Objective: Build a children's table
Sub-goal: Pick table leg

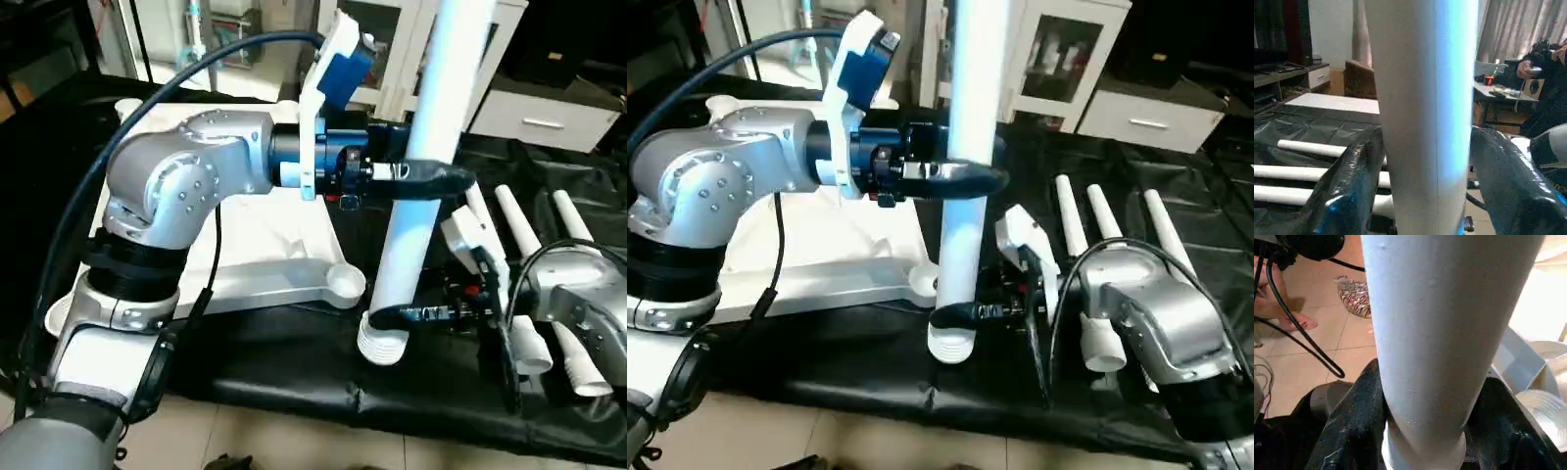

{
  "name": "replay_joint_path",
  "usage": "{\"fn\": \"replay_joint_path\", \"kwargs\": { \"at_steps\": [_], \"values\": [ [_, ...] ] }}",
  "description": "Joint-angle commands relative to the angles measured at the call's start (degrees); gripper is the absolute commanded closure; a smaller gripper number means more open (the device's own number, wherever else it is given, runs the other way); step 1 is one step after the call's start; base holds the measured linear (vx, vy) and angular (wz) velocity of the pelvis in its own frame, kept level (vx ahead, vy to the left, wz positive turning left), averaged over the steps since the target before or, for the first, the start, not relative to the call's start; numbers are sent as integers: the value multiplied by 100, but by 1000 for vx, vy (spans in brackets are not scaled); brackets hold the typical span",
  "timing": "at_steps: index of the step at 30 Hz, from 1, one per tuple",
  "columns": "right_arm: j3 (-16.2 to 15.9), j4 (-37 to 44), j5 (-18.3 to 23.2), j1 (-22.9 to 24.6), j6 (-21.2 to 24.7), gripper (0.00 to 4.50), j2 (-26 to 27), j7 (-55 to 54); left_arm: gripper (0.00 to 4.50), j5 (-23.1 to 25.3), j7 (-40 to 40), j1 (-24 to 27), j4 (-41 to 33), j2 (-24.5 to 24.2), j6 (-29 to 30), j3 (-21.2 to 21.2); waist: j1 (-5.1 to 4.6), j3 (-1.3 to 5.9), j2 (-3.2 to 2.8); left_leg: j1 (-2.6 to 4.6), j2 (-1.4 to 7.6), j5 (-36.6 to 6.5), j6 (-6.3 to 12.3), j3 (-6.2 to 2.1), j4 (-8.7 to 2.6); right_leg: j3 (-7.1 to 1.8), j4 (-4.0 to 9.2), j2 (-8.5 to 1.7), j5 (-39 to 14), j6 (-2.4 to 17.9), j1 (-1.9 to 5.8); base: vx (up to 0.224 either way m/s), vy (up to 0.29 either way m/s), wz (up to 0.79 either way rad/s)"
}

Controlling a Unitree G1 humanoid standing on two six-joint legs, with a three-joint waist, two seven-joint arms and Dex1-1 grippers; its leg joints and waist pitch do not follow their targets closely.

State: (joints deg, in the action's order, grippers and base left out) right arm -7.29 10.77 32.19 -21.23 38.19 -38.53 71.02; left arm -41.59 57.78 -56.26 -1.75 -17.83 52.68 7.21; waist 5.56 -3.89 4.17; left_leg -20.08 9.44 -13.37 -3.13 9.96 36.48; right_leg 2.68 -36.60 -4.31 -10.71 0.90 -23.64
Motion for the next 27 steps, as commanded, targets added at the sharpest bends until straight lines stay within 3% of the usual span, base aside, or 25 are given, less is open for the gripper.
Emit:
{"fn": "replay_joint_path", "kwargs": {
  "at_steps": [1, 3, 4, 5, 6, 7, 8, 9, 10, 11, 12, 13, 14, 16, 17, 18, 19, 22, 23, 27],
  "values": [
    [279, 77, 100, 29, 25, 264, -111, -92, 119, -73, 11, 28, -113, -55, 71, -59, 25, 411, -9, -2, 336, -112, 171, -98, -428, -271, 357, -414, -586, 1526, 386, 0, 0, 0],
    [416, 57, 123, 59, 17, 264, -152, -155, 86, -94, -13, 65, -144, -106, 105, -115, 39, 411, -14, 1, 334, -120, 143, -101, -431, -266, 357, -409, -603, 1501, 383, 0, 0, 0],
    [693, -53, 143, 89, -6, 264, -241, -269, 86, -99, 7, 235, -214, -283, 96, -245, 51, 407, -97, 4, 334, -146, 118, -113, -434, -265, 351, -412, -617, 1500, 378, 0, 0, 0],
    [693, -53, 143, 89, -6, 264, -241, -269, 83, -99, 7, 235, -214, -283, 96, -245, 40, 403, -73, 7, 338, -191, 103, -106, -440, -263, 376, -408, -658, 1487, 375, 0, 0, 0],
    [899, -129, 140, 138, -17, 264, -327, -358, 83, -48, 54, 412, -227, -472, 7, -355, 43, 402, -125, 1, 327, -255, 66, -109, -442, -265, 372, -405, -726, 1469, 381, 0, 0, 0],
    [967, -154, 132, 163, -26, 264, -355, -388, 82, -34, 64, 476, -222, -532, -32, -410, 37, 412, -102, 12, 331, -263, 60, -105, -439, -264, 380, -402, -714, 1456, 381, 0, 0, 0],
    [1222, -256, 88, 273, -69, 264, -455, -514, 82, 24, 57, 702, -149, -739, -185, -653, 36, 405, -126, 10, 325, -273, 50, -103, -443, -267, 393, -392, -690, 1438, 377, 0, 0, 0],
    [1302, -271, 73, 322, -76, 264, -477, -566, 82, 42, 24, 761, -109, -787, -225, -745, 23, 408, -109, -6, 303, -301, 50, -95, -445, -265, 389, -369, -763, 1387, 392, 0, 0, 0],
    [1382, -303, -45, 374, -182, 264, -439, -746, 82, 298, -35, 885, -45, -877, -528, -743, 31, 415, -195, 4, 296, -299, 51, -99, -437, -267, 390, -374, -777, 1386, 381, 0, 0, 0],
    [1417, -312, -107, 390, -224, 264, -389, -880, 82, 456, -76, 957, -10, -921, -691, -701, 3, 411, -171, 2, 300, -318, 55, -94, -440, -257, 418, -362, -813, 1351, 373, 0, 0, 0],
    [1472, -323, -289, 417, -376, 264, -226, -1242, 82, 900, -214, 1148, 80, -1016, -1112, -519, 8, 416, -192, 12, 320, -320, 49, -111, -451, -251, 422, -372, -828, 1328, 367, 0, 0, 0],
    [1472, -323, -289, 417, -376, 264, -226, -1242, 82, 900, -214, 1148, 80, -1016, -1112, -519, -8, 406, -187, 12, 331, -348, 43, -110, -458, -250, 428, -375, -851, 1308, 351, 0, 0, 0],
    [1481, -326, -415, 389, -403, 264, 35, -1703, 82, 1402, -404, 1377, 178, -1045, -1612, -199, -23, 398, -191, 11, 322, -464, -4, -111, -472, -241, 442, -373, -1067, 1253, 364, 0, 0, 0],
    [1471, -320, -490, 348, -394, 264, 290, -2095, 82, 1790, -623, 1551, 272, -1031, -1953, 80, -60, 397, -216, 37, 333, -630, -90, -112, -501, -246, 484, -376, -1385, 1083, 339, 0, 0, 0],
    [1429, -367, -591, 282, -408, 264, 606, -2537, 82, 2156, -863, 1763, 375, -949, -2369, 348, -65, 407, -206, 28, 325, -617, -99, -118, -499, -244, 476, -378, -1387, 1065, 351, 0, 0, 0],
    [1429, -367, -591, 282, -408, 264, 606, -2537, 82, 2156, -863, 1763, 375, -949, -2369, 348, -64, 409, -220, 27, 338, -594, -120, -127, -509, -246, 476, -384, -1371, 1040, 340, 0, 0, 0],
    [1351, -496, -705, 178, -409, 264, 1056, -3118, 82, 2505, -1059, 2092, 437, -909, -2709, 726, -81, 426, -231, 15, 326, -515, -165, -116, -511, -252, 460, -376, -1240, 1008, 339, 0, 0, 0],
    [1293, -663, -919, 78, -652, 264, 1304, -3501, 82, 2867, -1109, 2286, 607, -1075, -2977, 1084, -67, 463, -254, 25, 330, -336, -172, -125, -499, -246, 412, -369, -796, 1075, 328, 0, 0, 0],
    [1257, -738, -1032, 34, -735, 264, 1328, -3606, 82, 2994, -1059, 2366, 680, -1166, -3098, 1199, -115, 458, -210, 0, 304, -273, -172, -104, -504, -242, 394, -342, -647, 1086, 345, 0, 0, 0],
    [1289, -831, -1071, -20, -730, 264, 1347, -3663, 82, 3039, -751, 2526, 733, -1265, -3116, 1236, -113, 451, -253, 8, 302, -254, -144, -86, -502, -256, 367, -348, -457, 1177, 355, 0, 0, 0]
  ]
}}
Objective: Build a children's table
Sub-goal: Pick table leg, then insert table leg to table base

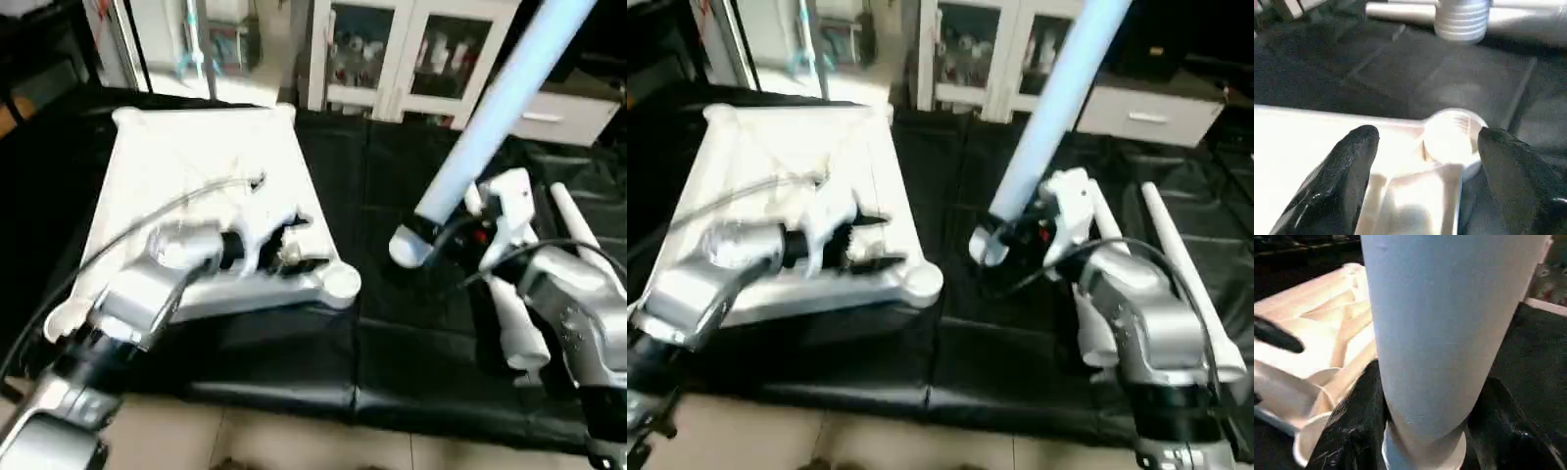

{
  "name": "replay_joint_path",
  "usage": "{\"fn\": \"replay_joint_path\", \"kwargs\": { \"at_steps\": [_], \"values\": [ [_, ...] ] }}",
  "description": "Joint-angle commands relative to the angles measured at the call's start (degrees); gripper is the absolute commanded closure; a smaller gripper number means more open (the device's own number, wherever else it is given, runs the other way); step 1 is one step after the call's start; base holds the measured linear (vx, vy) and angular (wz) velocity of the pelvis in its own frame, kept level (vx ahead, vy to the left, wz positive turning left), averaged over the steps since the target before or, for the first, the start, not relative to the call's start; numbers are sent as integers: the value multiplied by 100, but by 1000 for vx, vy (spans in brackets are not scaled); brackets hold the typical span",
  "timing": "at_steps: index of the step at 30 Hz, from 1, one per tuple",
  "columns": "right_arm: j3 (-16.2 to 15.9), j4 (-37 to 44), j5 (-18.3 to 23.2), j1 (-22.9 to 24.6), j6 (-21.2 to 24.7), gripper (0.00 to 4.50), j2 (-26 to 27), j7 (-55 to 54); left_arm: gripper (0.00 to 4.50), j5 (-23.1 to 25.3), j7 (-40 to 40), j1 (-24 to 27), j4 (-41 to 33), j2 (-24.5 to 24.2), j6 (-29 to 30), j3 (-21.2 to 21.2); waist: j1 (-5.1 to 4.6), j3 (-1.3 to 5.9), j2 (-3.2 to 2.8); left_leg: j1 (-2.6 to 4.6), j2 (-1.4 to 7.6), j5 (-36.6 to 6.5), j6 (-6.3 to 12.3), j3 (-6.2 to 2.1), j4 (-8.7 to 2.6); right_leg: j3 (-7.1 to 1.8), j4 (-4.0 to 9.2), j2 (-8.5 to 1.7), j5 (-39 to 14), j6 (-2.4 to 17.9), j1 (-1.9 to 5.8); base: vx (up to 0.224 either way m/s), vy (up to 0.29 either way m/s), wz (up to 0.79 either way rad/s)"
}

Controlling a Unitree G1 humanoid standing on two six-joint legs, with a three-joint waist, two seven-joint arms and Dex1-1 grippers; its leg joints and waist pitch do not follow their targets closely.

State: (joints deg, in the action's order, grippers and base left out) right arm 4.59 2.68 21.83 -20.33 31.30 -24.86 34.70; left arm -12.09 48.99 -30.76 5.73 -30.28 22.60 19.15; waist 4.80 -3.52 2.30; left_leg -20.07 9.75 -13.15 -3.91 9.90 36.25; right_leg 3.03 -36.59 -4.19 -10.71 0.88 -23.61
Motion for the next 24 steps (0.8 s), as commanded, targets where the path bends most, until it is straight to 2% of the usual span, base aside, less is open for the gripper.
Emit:
{"fn": "replay_joint_path", "kwargs": {
  "at_steps": [1, 2, 3, 4, 5, 6, 8, 9, 12, 18, 20, 21, 23, 24],
  "values": [
    [131, 19, 87, -65, 44, 264, -78, 172, 82, 153, 384, 58, 74, -81, -169, 96, -33, 405, 2, 18, 280, -331, 1, -66, -482, -292, 381, -364, -525, 1221, 347, 0, 0, 0],
    [111, 148, 225, 21, 198, 264, -142, 384, 82, 263, 469, 69, 306, -88, -342, 155, -20, 399, -20, 18, 282, -356, 12, -70, -485, -292, 376, -372, -578, 1226, 344, 0, 0, 0],
    [93, 243, 320, 81, 308, 264, -185, 522, 82, 332, 511, 71, 472, -92, -463, 200, -22, 383, 7, 18, 286, -439, 65, -68, -496, -295, 396, -370, -749, 1179, 343, 0, 0, 0],
    [93, 243, 320, 81, 308, 264, -185, 522, 82, 332, 511, 71, 472, -92, -463, 200, -18, 384, -7, 15, 291, -461, 76, -75, -494, -299, 406, -381, -836, 1112, 347, 0, 0, 0],
    [-23, 476, 536, 222, 480, 264, -281, 804, 82, 519, 739, 48, 845, -214, -1011, 409, -17, 380, 23, 7, 285, -468, 114, -81, -501, -298, 434, -380, -899, 1070, 347, 0, 0, 0],
    [-77, 598, 696, 291, 570, 264, -347, 1008, 82, 515, 869, 25, 995, -249, -1119, 445, -9, 376, 54, 12, 290, -525, 151, -83, -508, -303, 450, -383, -1031, 962, 351, 0, 0, 0],
    [-122, 737, 982, 367, 766, 264, -441, 1297, 82, 476, 995, -22, 1196, -265, -1169, 447, -10, 378, 26, 22, 309, -577, 124, -90, -517, -300, 449, -409, -1133, 955, 323, 0, 0, 0],
    [-153, 781, 1078, 396, 818, 264, -497, 1432, 82, 489, 1030, -51, 1283, -279, -1208, 456, -5, 380, 28, 23, 309, -578, 112, -91, -513, -299, 445, -414, -1133, 970, 333, 0, 0, 0],
    [-244, 780, 1103, 427, 802, 264, -601, 1607, 82, 701, 999, -143, 1572, -291, -1397, 495, -6, 368, 33, 22, 329, -667, 60, -96, -520, -293, 453, -428, -1216, 1048, 307, 0, 0, 0],
    [-219, 742, 1071, 416, 806, 264, -611, 1683, 82, 922, 1081, -331, 2232, -216, -1861, 437, 12, 380, 31, 21, 320, -570, 26, -95, -512, -301, 447, -438, -1151, 1038, 308, 0, 0, 0],
    [-204, 811, 1155, 435, 871, 264, -642, 1685, 111, 943, 1151, -388, 2442, -195, -1977, 443, 18, 383, 33, 21, 317, -498, 45, -91, -510, -298, 433, -432, -971, 1112, 308, 0, 0, 0],
    [-205, 825, 1190, 440, 884, 264, -665, 1694, 111, 961, 1203, -422, 2557, -177, -2023, 441, 18, 383, 39, 19, 321, -518, 39, -91, -511, -299, 427, -434, -964, 1123, 314, 0, 0, 0],
    [-212, 833, 1209, 465, 877, 264, -715, 1747, 118, 956, 1481, -466, 2696, -179, -2023, 469, 27, 374, 33, 24, 323, -629, 14, -91, -516, -301, 446, -451, -1116, 1126, 314, 0, 0, 0],
    [-213, 832, 1206, 466, 876, 264, -717, 1751, 143, 955, 1496, -468, 2703, -178, -2023, 469, 25, 365, 38, 19, 320, -665, 7, -92, -522, -301, 460, -450, -1198, 1103, 315, 0, 0, 0]
  ]
}}
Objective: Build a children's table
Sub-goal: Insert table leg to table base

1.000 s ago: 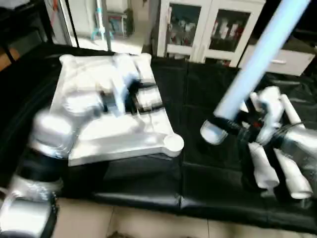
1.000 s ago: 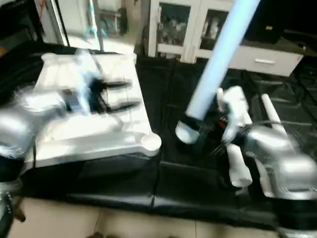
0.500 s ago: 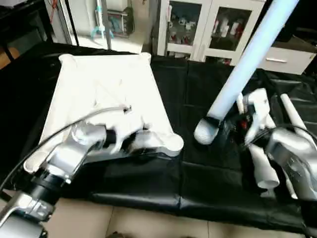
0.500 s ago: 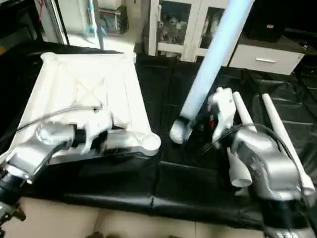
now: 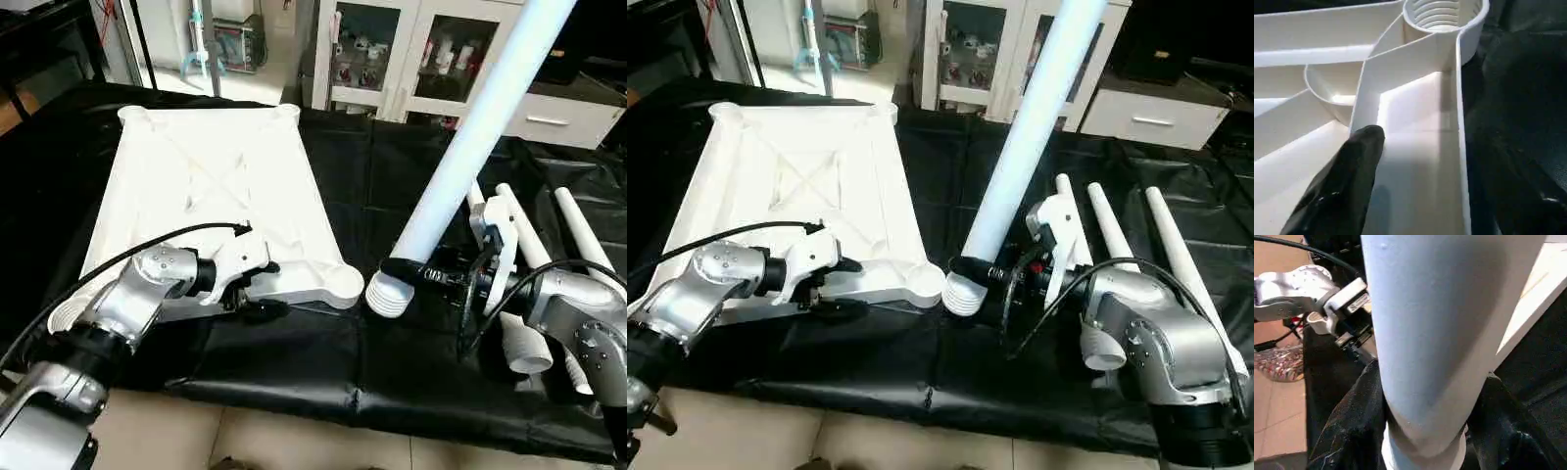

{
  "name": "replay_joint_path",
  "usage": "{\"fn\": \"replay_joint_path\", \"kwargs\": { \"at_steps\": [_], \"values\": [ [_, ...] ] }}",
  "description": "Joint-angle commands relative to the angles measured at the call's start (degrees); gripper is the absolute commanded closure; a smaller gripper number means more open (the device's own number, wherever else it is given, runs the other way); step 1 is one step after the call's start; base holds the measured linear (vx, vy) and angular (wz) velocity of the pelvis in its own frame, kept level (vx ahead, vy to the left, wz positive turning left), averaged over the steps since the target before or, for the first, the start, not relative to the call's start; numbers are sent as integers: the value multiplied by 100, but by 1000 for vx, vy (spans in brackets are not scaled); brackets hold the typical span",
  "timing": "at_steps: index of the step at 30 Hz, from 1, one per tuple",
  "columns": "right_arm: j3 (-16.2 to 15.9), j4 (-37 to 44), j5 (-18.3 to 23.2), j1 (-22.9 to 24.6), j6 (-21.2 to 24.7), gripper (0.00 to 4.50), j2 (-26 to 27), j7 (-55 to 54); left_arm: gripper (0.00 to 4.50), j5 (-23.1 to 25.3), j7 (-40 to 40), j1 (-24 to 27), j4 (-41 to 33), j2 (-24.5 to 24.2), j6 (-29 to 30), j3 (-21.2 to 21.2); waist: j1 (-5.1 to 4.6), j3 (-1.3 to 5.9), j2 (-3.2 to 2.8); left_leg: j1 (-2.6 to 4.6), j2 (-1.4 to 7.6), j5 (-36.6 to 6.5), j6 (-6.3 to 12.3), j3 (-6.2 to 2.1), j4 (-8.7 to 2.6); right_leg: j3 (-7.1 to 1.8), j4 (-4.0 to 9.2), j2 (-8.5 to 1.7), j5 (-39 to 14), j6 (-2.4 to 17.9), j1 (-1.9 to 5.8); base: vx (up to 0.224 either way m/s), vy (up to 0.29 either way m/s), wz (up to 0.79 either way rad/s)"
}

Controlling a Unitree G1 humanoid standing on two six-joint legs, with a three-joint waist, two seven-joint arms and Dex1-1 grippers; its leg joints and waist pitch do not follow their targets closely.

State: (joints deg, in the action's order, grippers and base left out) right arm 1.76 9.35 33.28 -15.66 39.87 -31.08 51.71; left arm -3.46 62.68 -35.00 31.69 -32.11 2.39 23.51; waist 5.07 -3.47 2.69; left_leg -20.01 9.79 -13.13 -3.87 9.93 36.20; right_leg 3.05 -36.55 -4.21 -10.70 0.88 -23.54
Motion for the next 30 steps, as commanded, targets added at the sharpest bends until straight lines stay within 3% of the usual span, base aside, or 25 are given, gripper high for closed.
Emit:
{"fn": "replay_joint_path", "kwargs": {
  "at_steps": [1, 9, 10, 14, 16, 23, 30],
  "values": [
    [72, 151, 47, 3, 7, 264, -105, 62, 153, 74, 203, -45, 110, 4, 33, 30, -1, 360, -11, 18, 323, -712, -28, -102, -521, -303, 455, -456, -1285, 1082, 307, 0, 0, 0],
    [98, 13, -28, -89, -62, 264, -122, 60, 205, 107, 415, -80, 230, 56, -25, 46, -9, 368, -10, 16, 331, -666, -24, -101, -518, -302, 439, -455, -1125, 1160, 306, 0, 0, 0],
    [91, 11, -15, -96, -62, 264, -131, 55, 234, 126, 428, -86, 255, 75, -34, 50, -6, 366, -8, 15, 333, -680, -21, -103, -519, -302, 441, -461, -1141, 1172, 308, 0, 0, 0],
    [70, -24, 2, -137, -72, 264, -146, 59, 250, 267, 432, -137, 357, 115, -68, 116, -4, 355, 0, 15, 332, -730, -19, -102, -524, -304, 467, -468, -1321, 1123, 304, 0, 0, 0],
    [51, -77, -5, -203, -80, 264, -141, 72, 288, 376, 465, -173, 398, 99, -77, 166, -9, 351, 9, 20, 338, -792, -34, -110, -530, -306, 484, -472, -1507, 1056, 303, 0, 0, 0],
    [3, -326, -114, -410, -186, 264, 5, -39, 336, 619, 574, -108, 378, 61, -121, 274, -8, 344, 12, 21, 343, -847, -70, -115, -541, -305, 502, -489, -1689, 1007, 285, 0, 0, 0],
    [-11, -515, -136, -559, -213, 264, 90, -84, 380, 578, 596, 30, 193, 182, -94, 221, -17, 352, 20, 26, 345, -751, -48, -102, -535, -303, 480, -482, -1483, 1098, 282, 0, 0, 0]
  ]
}}
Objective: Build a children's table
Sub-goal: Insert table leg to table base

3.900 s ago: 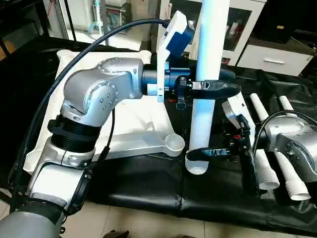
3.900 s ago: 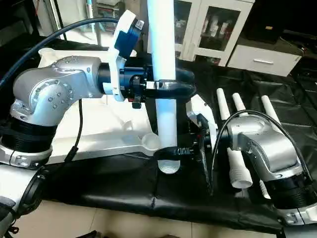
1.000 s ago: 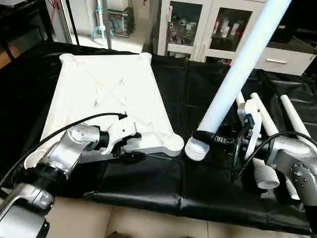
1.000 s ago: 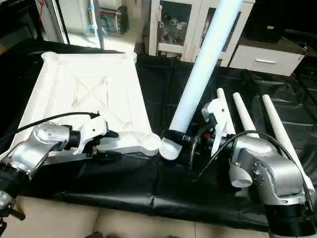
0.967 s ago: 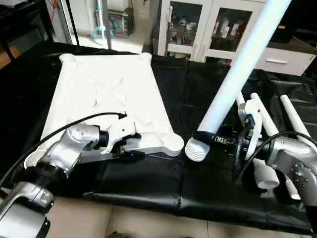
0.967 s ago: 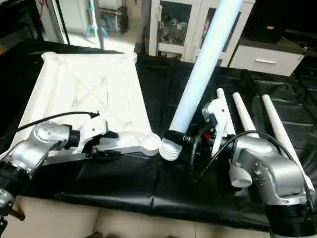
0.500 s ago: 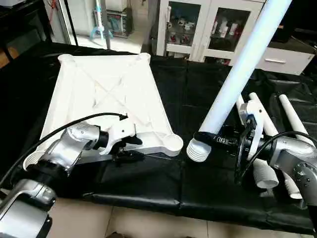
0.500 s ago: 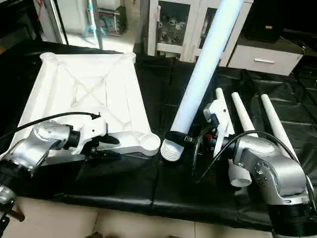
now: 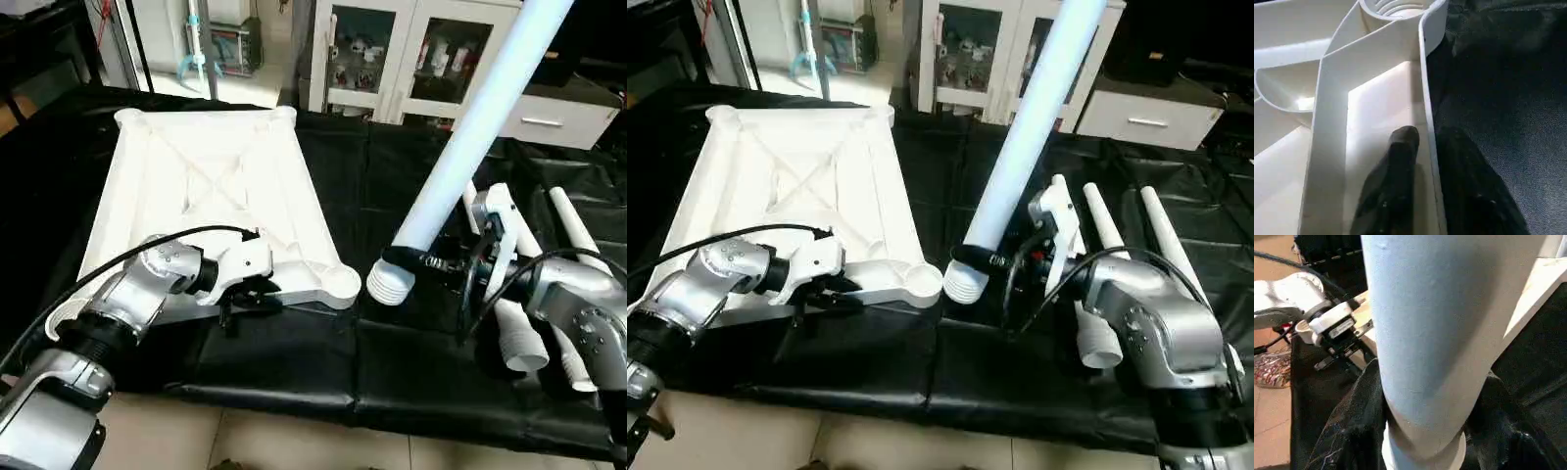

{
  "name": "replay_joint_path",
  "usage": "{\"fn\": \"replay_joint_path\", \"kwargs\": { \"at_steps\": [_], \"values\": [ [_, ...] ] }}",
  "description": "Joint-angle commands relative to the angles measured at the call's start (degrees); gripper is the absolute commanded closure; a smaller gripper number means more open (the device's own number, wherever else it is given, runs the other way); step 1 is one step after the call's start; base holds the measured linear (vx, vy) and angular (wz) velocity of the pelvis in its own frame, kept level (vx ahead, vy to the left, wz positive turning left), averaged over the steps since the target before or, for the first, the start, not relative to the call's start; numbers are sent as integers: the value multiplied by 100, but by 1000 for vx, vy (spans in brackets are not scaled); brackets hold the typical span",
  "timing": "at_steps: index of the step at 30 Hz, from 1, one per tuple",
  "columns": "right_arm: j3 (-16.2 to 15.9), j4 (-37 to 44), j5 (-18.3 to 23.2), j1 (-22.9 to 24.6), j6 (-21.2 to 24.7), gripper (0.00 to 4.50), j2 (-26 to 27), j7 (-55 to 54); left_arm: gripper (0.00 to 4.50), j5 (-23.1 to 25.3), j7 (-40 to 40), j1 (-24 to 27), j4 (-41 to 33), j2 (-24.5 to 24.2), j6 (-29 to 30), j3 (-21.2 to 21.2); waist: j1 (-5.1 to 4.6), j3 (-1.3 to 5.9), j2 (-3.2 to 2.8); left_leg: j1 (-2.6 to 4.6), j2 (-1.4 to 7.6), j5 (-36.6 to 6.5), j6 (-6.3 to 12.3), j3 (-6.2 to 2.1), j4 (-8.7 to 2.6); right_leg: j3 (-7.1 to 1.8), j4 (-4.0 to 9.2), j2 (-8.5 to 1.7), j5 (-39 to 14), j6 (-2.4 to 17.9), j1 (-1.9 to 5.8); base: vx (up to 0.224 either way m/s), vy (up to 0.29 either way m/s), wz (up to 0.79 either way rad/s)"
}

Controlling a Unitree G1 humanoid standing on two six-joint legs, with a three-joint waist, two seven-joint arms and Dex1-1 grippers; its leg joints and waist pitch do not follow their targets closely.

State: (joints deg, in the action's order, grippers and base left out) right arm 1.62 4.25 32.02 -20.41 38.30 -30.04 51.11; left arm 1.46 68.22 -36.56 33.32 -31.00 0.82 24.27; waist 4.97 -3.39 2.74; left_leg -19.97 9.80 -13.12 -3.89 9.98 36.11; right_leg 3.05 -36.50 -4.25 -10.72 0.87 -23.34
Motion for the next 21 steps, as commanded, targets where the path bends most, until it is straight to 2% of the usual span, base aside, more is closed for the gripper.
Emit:
{"fn": "replay_joint_path", "kwargs": {
  "at_steps": [1, 6, 7, 8, 10, 13, 14, 15, 18, 21],
  "values": [
    [-1, -7, -3, -86, -48, 264, -9, -18, 380, 79, 42, 196, 16, 87, 61, 133, -5, 349, 15, 16, 340, -722, -34, -104, -524, -304, 468, -474, -1432, 1103, 273, 0, 0, 0],
    [-91, -161, -63, -89, -88, 264, 1, 80, 424, 58, 108, 378, -317, 131, 150, 152, 0, 368, -13, 25, 350, -567, 19, -92, -526, -295, 434, -466, -1019, 1231, 281, 0, 0, 0],
    [-162, -295, -200, -132, -191, 264, 20, 51, 430, 40, 93, 489, -494, 150, 195, 165, -4, 372, -31, 22, 350, -507, 29, -92, -525, -294, 422, -466, -889, 1281, 287, 0, 0, 0],
    [-201, -377, -281, -168, -250, 264, 43, 19, 439, 31, 85, 558, -608, 163, 227, 176, -15, 383, -11, 17, 348, -427, 46, -82, -517, -293, 405, -466, -727, 1351, 299, 0, 0, 0],
    [-232, -486, -347, -257, -275, 264, 140, -98, 446, -16, 85, 707, -882, 199, 328, 185, -17, 388, -9, 4, 344, -362, 74, -81, -513, -295, 390, -466, -645, 1377, 310, 0, 0, 0],
    [-283, -487, -363, -297, -245, 264, 191, -140, 446, -78, 96, 831, -1221, 226, 501, 211, -9, 382, -15, 23, 343, -313, 144, -68, -514, -297, 393, -453, -617, 1401, 297, 0, 0, 0],
    [-339, -434, -334, -284, -177, 264, 206, -116, 446, -109, 149, 958, -1623, 232, 679, 294, -9, 381, 12, 19, 362, -321, 151, -76, -520, -296, 380, -470, -678, 1396, 312, 0, 0, 0],
    [-356, -415, -323, -274, -157, 264, 206, -104, 446, -113, 166, 1005, -1762, 238, 744, 320, -10, 369, 19, 29, 369, -343, 166, -67, -523, -296, 403, -467, -796, 1369, 292, 0, 0, 0],
    [-369, -378, -294, -241, -129, 264, 194, -71, 446, -102, 146, 1058, -1917, 278, 831, 338, -15, 364, 30, 39, 357, -391, 182, -50, -521, -299, 424, -448, -915, 1324, 276, 0, 0, 0],
    [-343, -211, -167, -136, 5, 264, 101, 68, 446, 10, 70, 1032, -1965, 387, 862, 398, -3, 346, 46, 56, 355, -596, 153, -41, -531, -305, 475, -450, -1276, 1199, 254, 0, 0, 0]
  ]
}}
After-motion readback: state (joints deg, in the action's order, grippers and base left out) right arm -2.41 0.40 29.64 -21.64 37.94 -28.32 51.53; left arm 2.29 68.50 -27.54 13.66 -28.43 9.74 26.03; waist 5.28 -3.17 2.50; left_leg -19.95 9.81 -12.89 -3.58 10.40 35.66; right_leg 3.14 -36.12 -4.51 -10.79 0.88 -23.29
